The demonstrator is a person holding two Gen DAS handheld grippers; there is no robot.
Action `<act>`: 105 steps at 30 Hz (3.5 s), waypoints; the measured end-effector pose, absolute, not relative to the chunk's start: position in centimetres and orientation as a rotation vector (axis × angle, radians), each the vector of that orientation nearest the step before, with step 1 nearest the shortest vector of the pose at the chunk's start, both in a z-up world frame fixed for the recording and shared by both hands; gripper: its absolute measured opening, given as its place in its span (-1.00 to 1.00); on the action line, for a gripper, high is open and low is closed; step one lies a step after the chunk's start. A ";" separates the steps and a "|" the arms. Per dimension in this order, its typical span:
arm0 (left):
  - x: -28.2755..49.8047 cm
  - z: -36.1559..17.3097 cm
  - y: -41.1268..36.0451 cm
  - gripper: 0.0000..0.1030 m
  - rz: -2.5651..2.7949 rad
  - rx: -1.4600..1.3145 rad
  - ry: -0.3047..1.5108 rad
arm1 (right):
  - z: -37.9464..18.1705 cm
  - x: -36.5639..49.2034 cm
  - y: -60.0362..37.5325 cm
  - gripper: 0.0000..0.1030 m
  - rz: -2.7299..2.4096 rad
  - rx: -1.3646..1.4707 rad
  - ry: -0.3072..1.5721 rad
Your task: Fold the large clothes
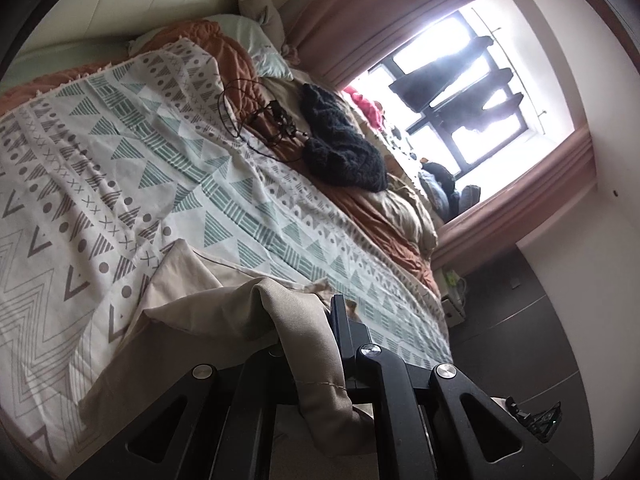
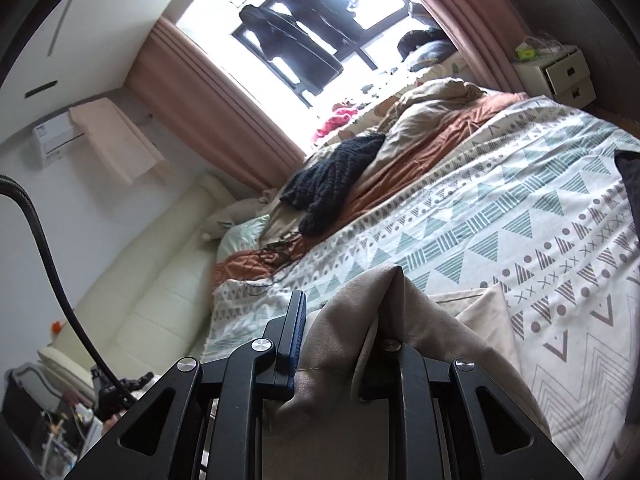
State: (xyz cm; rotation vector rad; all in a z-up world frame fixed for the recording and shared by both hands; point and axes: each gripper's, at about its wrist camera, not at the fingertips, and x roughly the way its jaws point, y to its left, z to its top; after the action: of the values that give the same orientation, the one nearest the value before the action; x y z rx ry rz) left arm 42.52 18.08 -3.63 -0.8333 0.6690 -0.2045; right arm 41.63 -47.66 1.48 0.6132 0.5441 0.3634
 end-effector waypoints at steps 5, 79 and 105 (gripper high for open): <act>46.4 -6.1 17.5 -0.88 -0.168 -0.818 0.731 | -1.2 45.2 -47.7 -0.60 0.332 0.622 0.604; 31.6 -24.3 24.5 -0.65 0.174 -0.948 0.988 | -15.9 54.0 -19.7 -0.17 0.240 0.086 1.177; 32.2 -24.6 24.6 -0.64 0.185 -0.972 1.004 | -16.1 63.0 -18.3 -0.96 0.195 0.031 1.114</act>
State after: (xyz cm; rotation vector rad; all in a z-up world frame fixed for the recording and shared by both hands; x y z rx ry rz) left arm 32.15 24.57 -24.56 -0.9720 1.0045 0.1851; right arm 63.04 -18.28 -16.07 0.0313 1.1136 0.1947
